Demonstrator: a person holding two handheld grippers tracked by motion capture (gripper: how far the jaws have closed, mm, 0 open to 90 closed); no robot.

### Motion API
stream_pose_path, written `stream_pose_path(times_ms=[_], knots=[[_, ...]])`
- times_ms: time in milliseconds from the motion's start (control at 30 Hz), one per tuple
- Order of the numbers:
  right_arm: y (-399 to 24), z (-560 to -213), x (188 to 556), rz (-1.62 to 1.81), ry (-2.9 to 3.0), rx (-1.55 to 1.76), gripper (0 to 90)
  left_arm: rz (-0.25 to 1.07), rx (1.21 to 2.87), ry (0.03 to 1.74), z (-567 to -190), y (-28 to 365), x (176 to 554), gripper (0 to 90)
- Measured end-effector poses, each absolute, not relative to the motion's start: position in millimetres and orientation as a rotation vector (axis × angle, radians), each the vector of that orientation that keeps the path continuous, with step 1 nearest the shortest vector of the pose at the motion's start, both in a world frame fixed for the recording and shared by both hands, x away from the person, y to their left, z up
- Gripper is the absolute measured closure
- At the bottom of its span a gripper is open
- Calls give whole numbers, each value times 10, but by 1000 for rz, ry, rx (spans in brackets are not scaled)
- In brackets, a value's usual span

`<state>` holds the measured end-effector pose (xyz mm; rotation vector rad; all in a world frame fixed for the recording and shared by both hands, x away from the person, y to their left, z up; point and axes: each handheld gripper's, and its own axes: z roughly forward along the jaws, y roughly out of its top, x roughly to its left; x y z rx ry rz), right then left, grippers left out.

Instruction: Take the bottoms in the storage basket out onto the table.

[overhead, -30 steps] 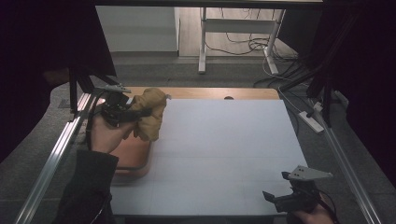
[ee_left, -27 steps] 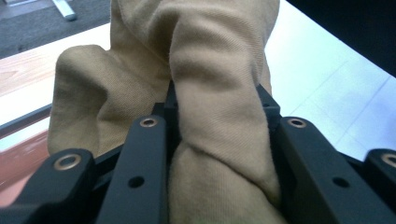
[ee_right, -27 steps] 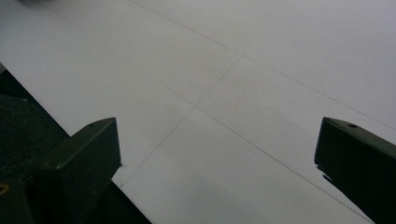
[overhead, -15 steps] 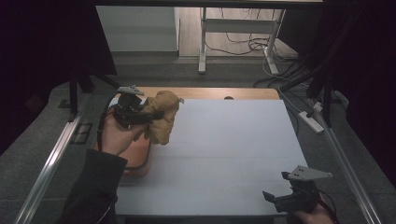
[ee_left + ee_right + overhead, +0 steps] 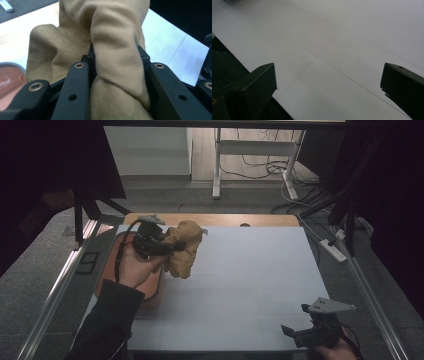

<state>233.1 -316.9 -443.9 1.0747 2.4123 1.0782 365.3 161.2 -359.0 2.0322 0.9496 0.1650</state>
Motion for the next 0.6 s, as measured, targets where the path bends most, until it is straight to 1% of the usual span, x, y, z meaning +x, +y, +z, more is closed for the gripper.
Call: stream_pose_path(times_ms=[300,600], knots=[[-3169,-4440,2333,1079,2414,1078,6,149,2044,899,-3600,1433,3639,669],[-3170,-4440,2334,1079,2416,1078,6,117,2078,866,-3718,1213,3680,668]])
